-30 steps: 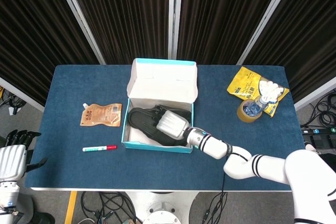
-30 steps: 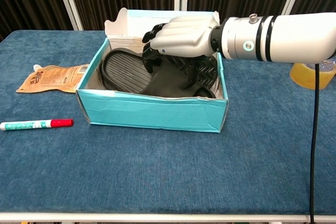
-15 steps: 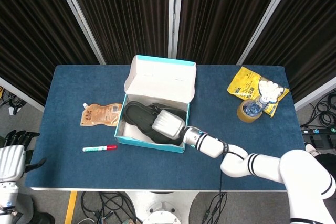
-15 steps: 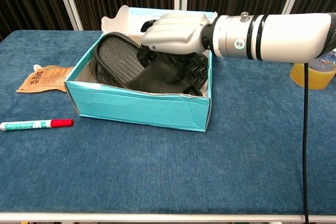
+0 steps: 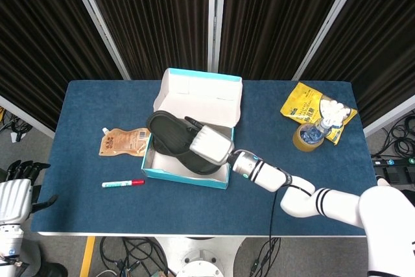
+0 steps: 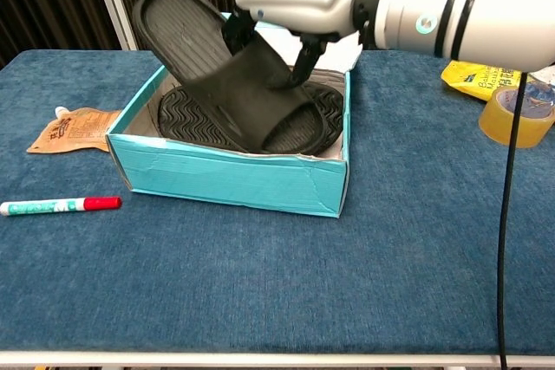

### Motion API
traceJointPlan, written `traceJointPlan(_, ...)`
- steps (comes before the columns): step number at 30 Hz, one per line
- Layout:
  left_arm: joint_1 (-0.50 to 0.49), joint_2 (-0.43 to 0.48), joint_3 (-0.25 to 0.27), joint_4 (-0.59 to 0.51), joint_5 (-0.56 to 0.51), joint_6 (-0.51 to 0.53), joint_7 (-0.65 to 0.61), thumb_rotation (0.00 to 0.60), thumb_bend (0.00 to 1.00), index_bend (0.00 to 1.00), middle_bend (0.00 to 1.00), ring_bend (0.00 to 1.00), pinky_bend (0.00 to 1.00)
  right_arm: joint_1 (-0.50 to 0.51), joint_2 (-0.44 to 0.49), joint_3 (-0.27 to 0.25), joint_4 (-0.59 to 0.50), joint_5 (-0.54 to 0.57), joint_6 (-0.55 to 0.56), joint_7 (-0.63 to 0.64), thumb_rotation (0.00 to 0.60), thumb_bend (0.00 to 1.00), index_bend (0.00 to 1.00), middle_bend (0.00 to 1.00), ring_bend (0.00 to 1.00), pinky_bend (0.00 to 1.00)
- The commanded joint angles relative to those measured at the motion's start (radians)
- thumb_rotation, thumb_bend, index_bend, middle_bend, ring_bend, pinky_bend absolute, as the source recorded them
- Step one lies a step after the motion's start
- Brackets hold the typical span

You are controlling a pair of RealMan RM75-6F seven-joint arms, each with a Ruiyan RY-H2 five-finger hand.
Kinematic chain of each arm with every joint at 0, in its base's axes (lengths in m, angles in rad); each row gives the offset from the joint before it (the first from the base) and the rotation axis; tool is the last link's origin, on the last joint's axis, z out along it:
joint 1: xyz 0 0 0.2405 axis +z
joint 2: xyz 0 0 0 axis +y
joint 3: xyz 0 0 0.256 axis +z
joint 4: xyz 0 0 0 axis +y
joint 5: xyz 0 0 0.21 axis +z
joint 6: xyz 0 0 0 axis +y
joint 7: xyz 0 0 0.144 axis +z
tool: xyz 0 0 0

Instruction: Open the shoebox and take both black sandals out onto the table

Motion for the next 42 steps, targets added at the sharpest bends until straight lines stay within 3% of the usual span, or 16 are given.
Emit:
traceJointPlan(1, -0.001, 0.003, 0.0, -0.006, 0.003, 0.002, 0.006, 0.6, 0.11, 0.27, 0.25, 0.16, 0.11, -0.026, 0.055, 0.003, -0.057, -0.04, 0.063, 0.019, 0.6, 0.53, 0.84, 0.68, 0.33, 0.0)
traceJointPlan(9, -0.005, 0.009, -0.001, -0.022, 0.008, 0.002, 0.025, 0.6, 0.11, 0.27, 0.25, 0.16, 0.11, -0.062, 0.148, -0.022, -0.193, -0.134, 0.171, 0.13, 0.6, 0.54, 0.83, 0.68, 0.32, 0.0)
traceJointPlan(15, -0.007, 0.011, 0.0, -0.033, 0.008, -0.002, 0.037, 0.6, 0.11, 0.27, 0.25, 0.16, 0.11, -0.048, 0.21, -0.088, -0.274, -0.217, 0.131, 0.211, 0.6, 0.54, 0.84, 0.68, 0.32, 0.0)
traceJointPlan(30, -0.006, 0.01, 0.002, -0.038, 0.005, -0.002, 0.044, 0.6, 0.11, 0.27, 0.25, 0.16, 0.11, -0.005, 0.115, -0.228, -0.145, -0.372, 0.023, 0.196, 0.6, 0.54, 0.79, 0.61, 0.23, 0.0)
traceJointPlan(38, -0.006, 0.01, 0.002, -0.035, 0.004, -0.003, 0.04, 0.6, 0.11, 0.27, 0.25, 0.16, 0.11, 0.005, 0.086, -0.244, -0.1, -0.4, 0.043, 0.204, 0.6, 0.54, 0.76, 0.55, 0.15, 0.0)
traceJointPlan(40, -0.008, 0.008, 0.0, -0.034, 0.002, -0.006, 0.04, 0.6, 0.11, 0.27, 0.26, 0.16, 0.11, 0.008, 0.088, -0.247, -0.102, -0.399, 0.027, 0.185, 0.6, 0.51, 0.69, 0.48, 0.09, 0.0)
traceJointPlan(42, -0.009, 0.009, 0.0, -0.034, 0.002, -0.007, 0.04, 0.6, 0.11, 0.27, 0.25, 0.16, 0.11, 0.012, 0.092, -0.249, -0.108, -0.39, -0.006, 0.153, 0.6, 0.38, 0.5, 0.34, 0.02, 0.0)
